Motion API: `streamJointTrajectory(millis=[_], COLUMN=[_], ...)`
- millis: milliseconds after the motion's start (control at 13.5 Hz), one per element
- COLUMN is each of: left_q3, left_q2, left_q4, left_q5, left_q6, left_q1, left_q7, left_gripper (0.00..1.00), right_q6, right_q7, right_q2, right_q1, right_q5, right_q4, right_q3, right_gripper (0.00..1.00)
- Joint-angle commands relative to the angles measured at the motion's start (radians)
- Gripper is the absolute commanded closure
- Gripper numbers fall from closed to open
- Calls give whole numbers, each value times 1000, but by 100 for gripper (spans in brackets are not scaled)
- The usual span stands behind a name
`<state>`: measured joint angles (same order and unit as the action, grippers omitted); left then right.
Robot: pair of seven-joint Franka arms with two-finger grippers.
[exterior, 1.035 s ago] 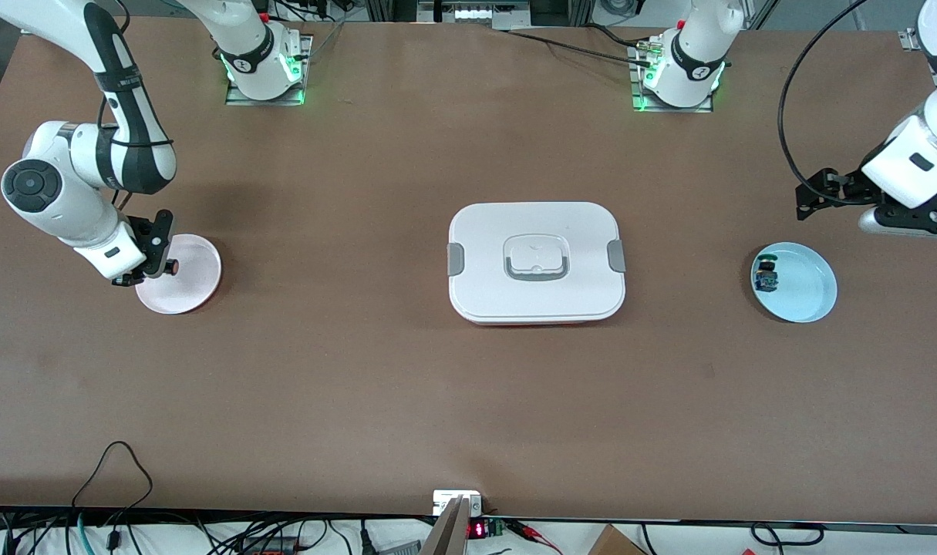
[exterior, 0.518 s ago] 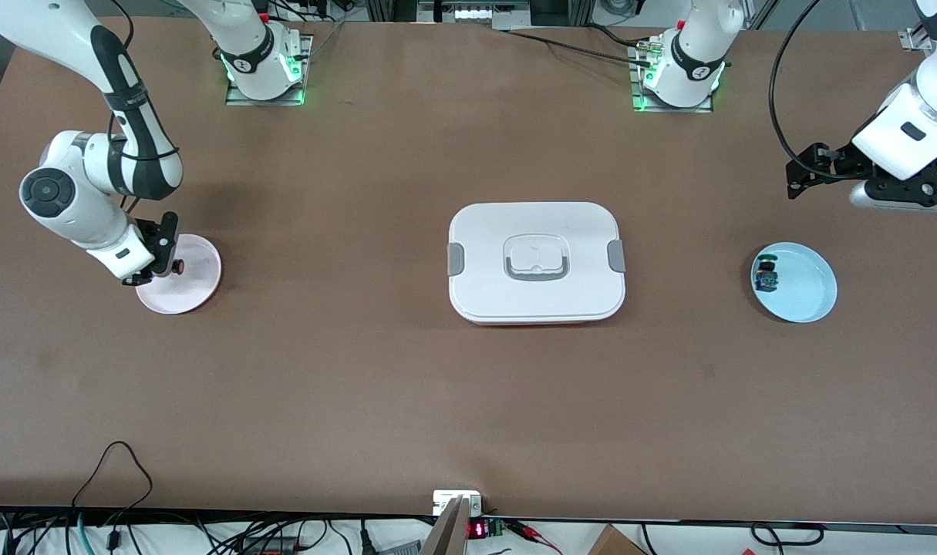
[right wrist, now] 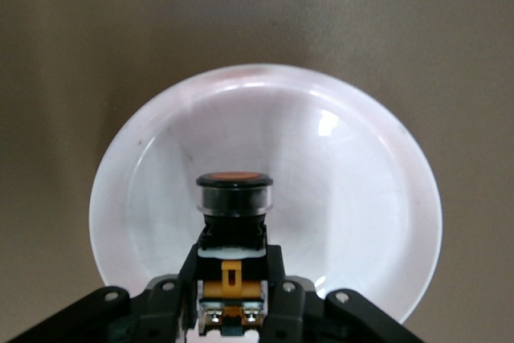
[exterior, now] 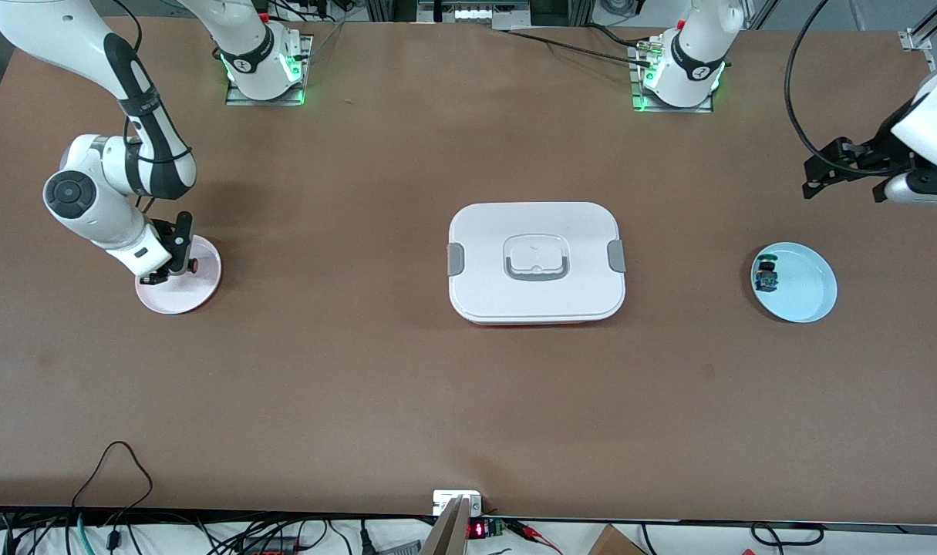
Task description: Transfer orange switch to right arm and place
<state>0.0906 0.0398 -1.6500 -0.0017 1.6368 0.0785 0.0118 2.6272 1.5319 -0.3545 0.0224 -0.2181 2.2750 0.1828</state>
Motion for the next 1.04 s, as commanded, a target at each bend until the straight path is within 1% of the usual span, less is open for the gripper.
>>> streamJointTrajectory(millis=[0, 74, 148, 222, 370, 518, 666, 740, 814, 887, 961], left_q3=[1, 1, 1, 1, 3, 6, 6, 4, 4, 6, 6], left_q2=[-23, -32, -49, -55, -70, -90, -103, -107, -107, -107, -107], left_q4=[45, 73, 87, 87, 102, 128, 186, 196, 194, 196, 196], left_q5=[-12, -15, -15, -15, -14, -15, -15, -12, -3, 0, 0], left_q6=[-22, -22, -22, -23, -22, -20, -21, -20, -21, -22, -22], left_q1=[26, 35, 40, 40, 37, 33, 38, 38, 37, 35, 35], left_q7=[0, 1, 5, 5, 7, 5, 4, 8, 10, 10, 10], left_gripper=[0, 0, 0, 0, 0, 0, 0, 0, 0, 0, 0], right_q6=[45, 47, 47, 45, 40, 1, -91, -151, -218, -286, -329], right_q7=[20, 20, 19, 16, 10, 10, 8, 4, -10, -51, -91], right_q2=[-9, -9, -9, -6, 6, 40, 72, 84, 85, 85, 86], right_q1=[-13, -13, -13, -13, -13, -13, -10, -9, -7, -6, -6], right_q5=[3, 3, 3, 3, 14, 75, 159, 217, 276, 296, 296], right_q4=[11, 11, 9, 9, 9, 5, -23, -47, -96, -147, -191], right_q3=[-26, -28, -28, -28, -29, -31, -32, -32, -32, -34, -39], right_gripper=[74, 58, 32, 0, 0, 0, 0, 0, 0, 0, 0])
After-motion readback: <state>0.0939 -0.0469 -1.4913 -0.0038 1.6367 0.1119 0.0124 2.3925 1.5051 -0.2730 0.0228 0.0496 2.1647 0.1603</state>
